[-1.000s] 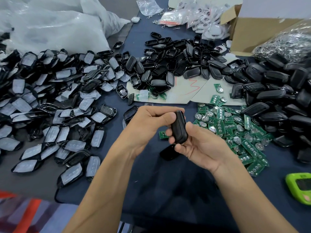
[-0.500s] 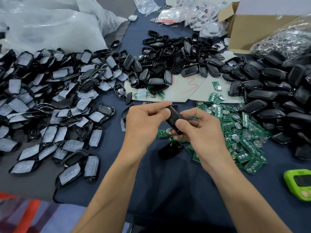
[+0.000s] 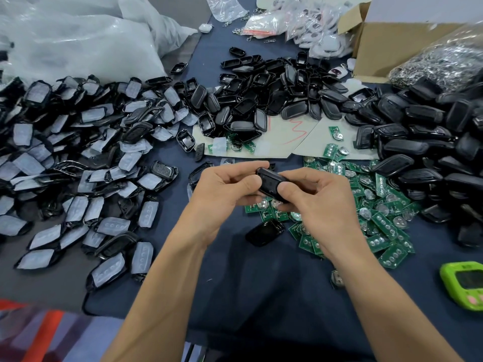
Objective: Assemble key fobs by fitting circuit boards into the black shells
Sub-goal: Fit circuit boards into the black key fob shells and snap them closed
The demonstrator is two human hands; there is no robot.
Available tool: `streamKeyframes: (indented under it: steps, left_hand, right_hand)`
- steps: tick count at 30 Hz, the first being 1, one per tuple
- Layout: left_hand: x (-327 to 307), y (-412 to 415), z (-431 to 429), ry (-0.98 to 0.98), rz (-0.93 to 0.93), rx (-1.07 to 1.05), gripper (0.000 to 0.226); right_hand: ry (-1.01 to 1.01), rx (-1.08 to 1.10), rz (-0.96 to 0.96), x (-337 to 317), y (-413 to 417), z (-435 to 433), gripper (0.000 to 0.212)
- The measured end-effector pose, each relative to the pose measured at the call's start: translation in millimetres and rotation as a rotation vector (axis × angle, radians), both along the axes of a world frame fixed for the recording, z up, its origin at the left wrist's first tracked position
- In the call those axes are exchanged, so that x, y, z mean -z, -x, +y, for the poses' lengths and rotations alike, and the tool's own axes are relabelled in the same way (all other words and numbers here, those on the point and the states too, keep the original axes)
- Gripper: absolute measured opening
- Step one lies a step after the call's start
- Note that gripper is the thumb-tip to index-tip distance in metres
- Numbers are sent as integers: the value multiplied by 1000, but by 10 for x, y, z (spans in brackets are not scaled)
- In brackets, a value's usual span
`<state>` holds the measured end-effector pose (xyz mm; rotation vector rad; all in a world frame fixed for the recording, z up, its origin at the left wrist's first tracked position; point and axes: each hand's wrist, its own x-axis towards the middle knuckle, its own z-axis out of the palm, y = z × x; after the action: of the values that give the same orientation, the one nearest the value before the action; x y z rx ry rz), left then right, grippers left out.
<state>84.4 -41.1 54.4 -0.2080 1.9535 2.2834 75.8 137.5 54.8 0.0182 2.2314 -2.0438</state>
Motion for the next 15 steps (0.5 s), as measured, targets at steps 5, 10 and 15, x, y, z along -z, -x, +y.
streamKeyframes:
  steps: [5, 10, 15]
  left_hand:
    - [27, -1, 107, -45, -70, -149, 27]
    - [31, 12, 129, -35, -88, -221, 24]
    - [75, -31, 29, -81, 27, -73, 38]
  right_hand:
    - [-328, 102, 155, 21, -45, -24, 30]
    - [-499, -17, 254, 5, -104, -60, 48]
    - [-340, -33, 190, -19, -5, -9, 44]
